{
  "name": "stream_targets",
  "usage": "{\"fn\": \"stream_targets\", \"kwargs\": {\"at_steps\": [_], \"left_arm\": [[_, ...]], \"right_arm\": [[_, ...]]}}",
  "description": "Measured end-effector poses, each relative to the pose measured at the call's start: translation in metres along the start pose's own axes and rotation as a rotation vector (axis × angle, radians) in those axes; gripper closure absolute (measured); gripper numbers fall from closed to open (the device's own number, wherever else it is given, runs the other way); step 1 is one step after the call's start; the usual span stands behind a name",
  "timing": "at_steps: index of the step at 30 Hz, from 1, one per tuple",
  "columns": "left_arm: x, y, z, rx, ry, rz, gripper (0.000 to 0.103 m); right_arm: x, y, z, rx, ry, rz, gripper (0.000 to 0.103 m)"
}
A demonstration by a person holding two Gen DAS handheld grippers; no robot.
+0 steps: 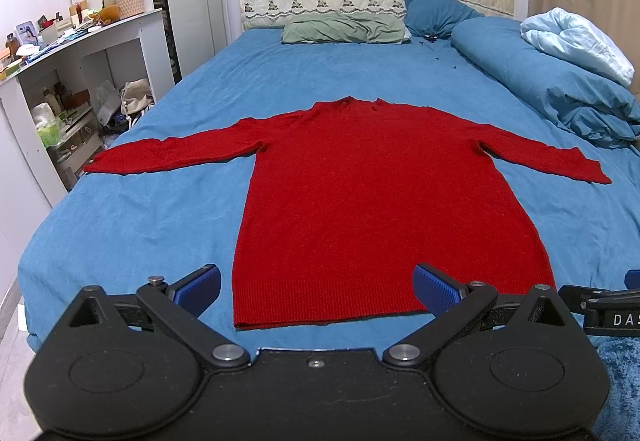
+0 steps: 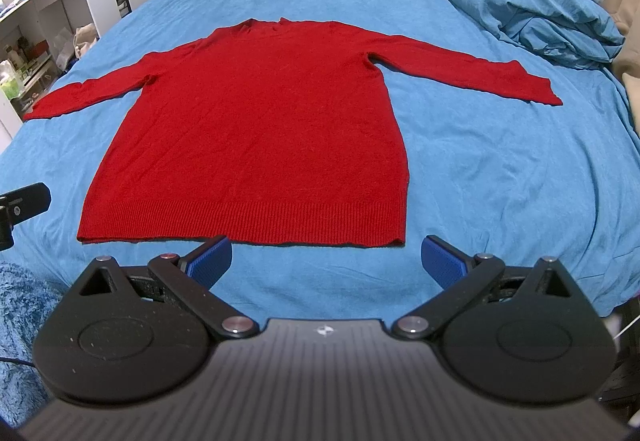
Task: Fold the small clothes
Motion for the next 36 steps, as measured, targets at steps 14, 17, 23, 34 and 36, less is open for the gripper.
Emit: {"fn": "stream_targets", "kwargs": {"at_steps": [14, 17, 23, 34, 36], "left_arm": [[0.002, 0.052, -0.011, 0.016, -0.038, -0.084, 0.0], [-0.003, 0.092, -0.024, -0.002, -0.078, -0.149, 0.0], [-0.048, 0.17, -0.05, -0.032, -0.143, -0.201, 0.0], [-0.227, 0.238, -0.102, -0.049, -0.217, -0.055, 0.0], [-0.267, 0.239, -0.116, -0.074, -0.21, -0.029, 0.0]], "right_arm": [[0.006, 0.038, -0.024, -0.063, 0.027, -0.071, 0.0], [0.007, 0.07, -0.052, -0.107, 0.008, -0.13, 0.0], [-0.016, 0.131, -0.127, -0.229, -0.051, -0.219, 0.0], [-0.17, 0.161, -0.278, -0.571, -0.086, -0.279, 0.0], [-0.207, 0.158, -0.299, -0.631, -0.104, -0.281, 0.0]]}}
Point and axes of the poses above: each gripper's, at about its wrist camera, not at the fingertips, and x roughly against the way its jaws point, z to its left, y to its top, the point moved 6 cm from there along -x, roughly the way its jaws point
